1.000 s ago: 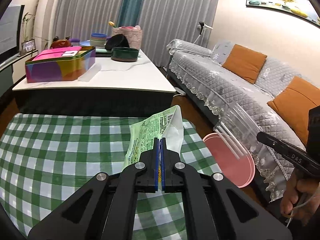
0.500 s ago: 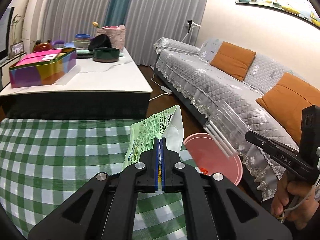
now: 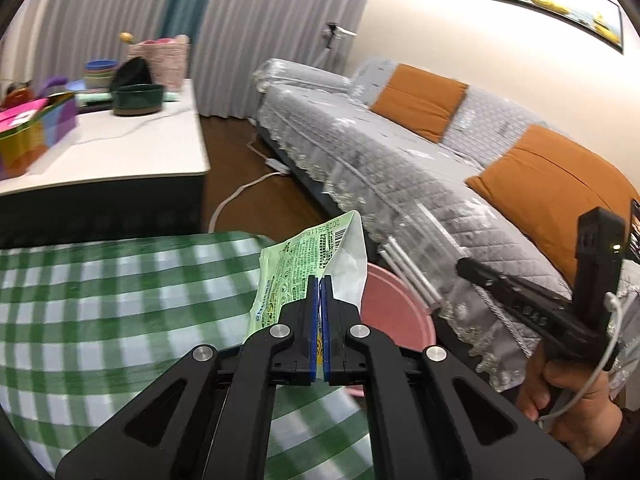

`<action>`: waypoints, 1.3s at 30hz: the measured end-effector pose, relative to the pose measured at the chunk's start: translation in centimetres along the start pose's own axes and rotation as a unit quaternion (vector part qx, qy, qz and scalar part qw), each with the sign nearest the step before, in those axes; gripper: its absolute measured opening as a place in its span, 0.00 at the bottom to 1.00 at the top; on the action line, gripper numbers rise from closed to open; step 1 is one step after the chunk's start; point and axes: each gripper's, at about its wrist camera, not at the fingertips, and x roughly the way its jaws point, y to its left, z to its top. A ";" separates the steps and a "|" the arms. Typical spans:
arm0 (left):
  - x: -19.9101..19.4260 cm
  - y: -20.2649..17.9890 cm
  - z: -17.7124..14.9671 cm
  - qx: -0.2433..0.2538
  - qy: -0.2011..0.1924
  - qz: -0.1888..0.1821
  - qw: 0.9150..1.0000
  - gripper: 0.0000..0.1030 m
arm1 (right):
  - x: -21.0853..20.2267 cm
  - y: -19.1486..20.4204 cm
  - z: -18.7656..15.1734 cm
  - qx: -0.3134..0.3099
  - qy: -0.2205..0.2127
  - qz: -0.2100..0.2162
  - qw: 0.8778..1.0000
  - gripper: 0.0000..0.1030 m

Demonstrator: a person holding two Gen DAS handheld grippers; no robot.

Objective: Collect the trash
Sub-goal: 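Carry the green packet and plastic sleeve over the pink bin with both grippers, then open both grippers to drop the green packet and plastic sleeve into the bin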

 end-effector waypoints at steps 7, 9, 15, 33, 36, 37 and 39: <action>3.2 -2.4 0.6 0.006 0.013 -0.048 0.999 0.01 | 1.2 -2.2 -0.5 0.008 0.015 -0.025 1.000 0.01; 4.5 -2.8 0.5 -0.001 0.021 -0.064 0.998 0.01 | 1.4 -2.6 -0.5 0.005 0.017 -0.032 0.999 0.01; 7.7 -3.4 0.1 -0.014 0.041 -0.093 0.995 0.01 | 2.3 -3.7 -0.4 0.014 0.021 -0.042 0.999 0.01; 9.5 -1.1 -0.6 -0.053 0.071 -0.087 0.992 0.28 | 3.7 -5.1 -0.5 0.042 0.027 -0.063 0.997 0.44; 7.3 -1.0 -0.2 -0.041 0.059 -0.075 0.995 0.38 | 3.0 -4.6 -0.2 0.043 0.018 -0.070 0.997 0.57; 6.6 -1.0 -0.1 -0.036 0.055 -0.070 0.995 0.43 | 2.8 -4.4 -0.1 0.039 0.014 -0.074 0.996 0.61; 4.7 -0.8 0.6 -0.019 0.045 -0.058 0.997 0.50 | 1.9 -3.7 0.0 0.026 0.004 -0.086 0.996 0.69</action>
